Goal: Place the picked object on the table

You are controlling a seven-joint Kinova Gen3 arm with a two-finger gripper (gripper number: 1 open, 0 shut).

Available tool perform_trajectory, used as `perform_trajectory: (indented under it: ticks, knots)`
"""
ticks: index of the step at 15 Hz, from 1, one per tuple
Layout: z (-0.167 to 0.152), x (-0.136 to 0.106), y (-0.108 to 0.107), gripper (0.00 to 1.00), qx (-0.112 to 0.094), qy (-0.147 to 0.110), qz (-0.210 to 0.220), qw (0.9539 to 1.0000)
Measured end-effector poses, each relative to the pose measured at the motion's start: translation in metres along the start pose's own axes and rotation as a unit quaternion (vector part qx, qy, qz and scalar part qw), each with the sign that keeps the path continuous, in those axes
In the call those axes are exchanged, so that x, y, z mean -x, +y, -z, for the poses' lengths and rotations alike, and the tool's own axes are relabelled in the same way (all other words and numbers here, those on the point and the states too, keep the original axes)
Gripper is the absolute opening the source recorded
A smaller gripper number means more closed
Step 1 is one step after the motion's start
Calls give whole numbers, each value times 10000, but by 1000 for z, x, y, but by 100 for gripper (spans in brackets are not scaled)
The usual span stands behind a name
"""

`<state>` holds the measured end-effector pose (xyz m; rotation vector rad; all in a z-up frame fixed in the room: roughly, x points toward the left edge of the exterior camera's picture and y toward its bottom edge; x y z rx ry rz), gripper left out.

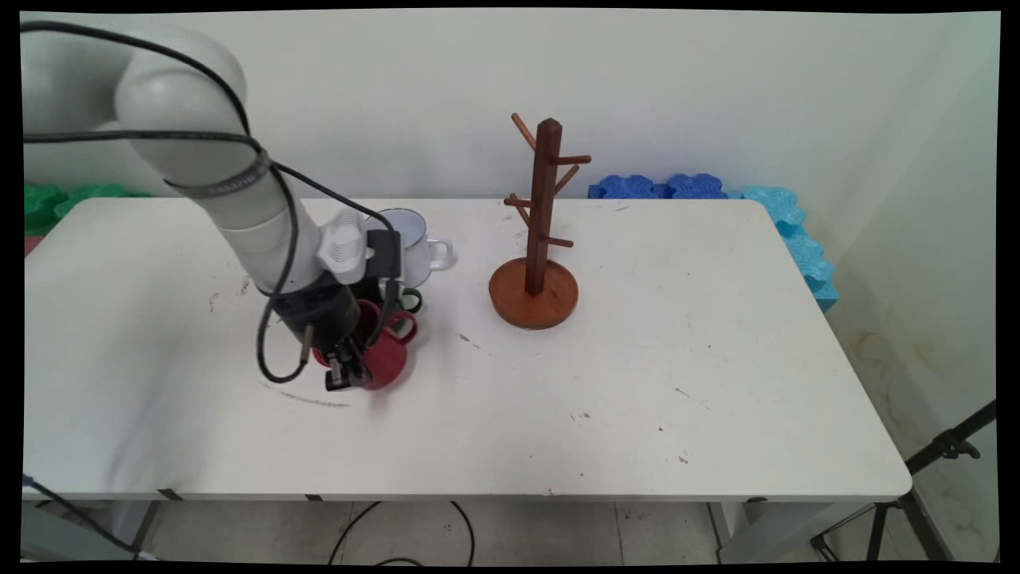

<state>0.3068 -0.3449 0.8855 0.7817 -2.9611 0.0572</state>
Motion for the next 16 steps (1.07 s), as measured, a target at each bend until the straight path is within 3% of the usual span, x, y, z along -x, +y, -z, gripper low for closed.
perform_trajectory:
  ticks: [8,9,13,16]
  knots:
    - [-21,-16,-7,0,58,20,100,9999]
    - [-23,-17,-7,100,73,47,127,9999]
    - [-28,-23,-6,100,147,221,174,9995]
    - [-22,-27,-5,100,172,511,171,9984]
